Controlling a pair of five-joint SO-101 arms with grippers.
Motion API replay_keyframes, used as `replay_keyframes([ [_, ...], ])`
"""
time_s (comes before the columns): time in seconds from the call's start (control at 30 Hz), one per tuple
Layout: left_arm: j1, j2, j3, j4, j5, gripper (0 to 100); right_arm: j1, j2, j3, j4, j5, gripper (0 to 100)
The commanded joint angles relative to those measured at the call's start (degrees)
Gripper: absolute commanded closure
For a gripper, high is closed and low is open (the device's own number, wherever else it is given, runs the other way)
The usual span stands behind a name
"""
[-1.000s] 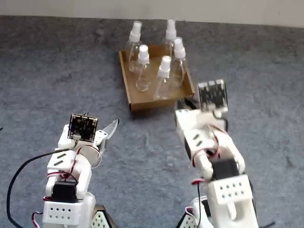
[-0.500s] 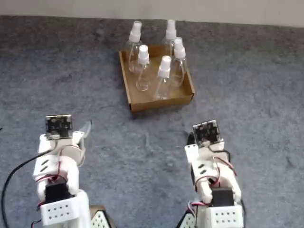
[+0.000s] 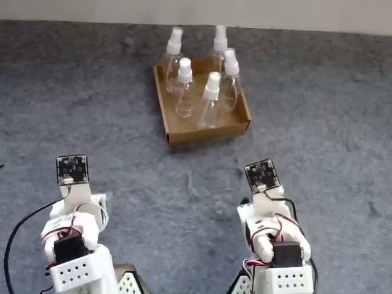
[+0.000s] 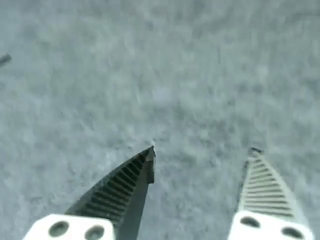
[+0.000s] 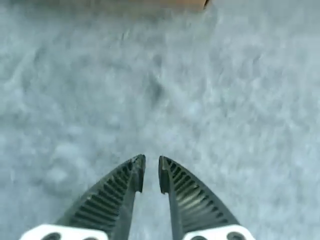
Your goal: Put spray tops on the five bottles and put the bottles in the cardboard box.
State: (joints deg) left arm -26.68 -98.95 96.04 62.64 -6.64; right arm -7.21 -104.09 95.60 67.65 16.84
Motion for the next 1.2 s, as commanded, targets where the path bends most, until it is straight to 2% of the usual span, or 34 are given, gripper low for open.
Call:
replay_keyframes([
  [0.0,-0.7,-0.2,1.4,4.7,-6.6,100,1.7,-0.7,9.3,4.0,0.5,97.5],
  [0.1,-1.4,-0.7,1.4,7.9,-11.9,92,2.2,-0.7,9.3,4.0,0.5,97.5],
  [0.23,-1.6,-0.7,1.4,8.4,-15.6,87,2.2,-0.7,9.3,4.0,0.5,97.5],
  [0.8,-1.2,-0.7,1.4,8.5,-15.6,87,2.2,-0.7,9.3,4.0,0.5,97.5],
  [0.87,2.2,-0.7,1.4,8.5,-15.6,87,2.2,-0.7,9.3,4.0,0.5,97.5],
  [1.03,17.0,-0.7,1.4,8.5,-15.6,87,2.2,-0.7,9.3,4.0,0.5,97.5],
  [1.17,23.4,-0.7,1.4,8.5,-15.6,87,2.2,-0.7,9.3,4.0,0.5,97.5],
])
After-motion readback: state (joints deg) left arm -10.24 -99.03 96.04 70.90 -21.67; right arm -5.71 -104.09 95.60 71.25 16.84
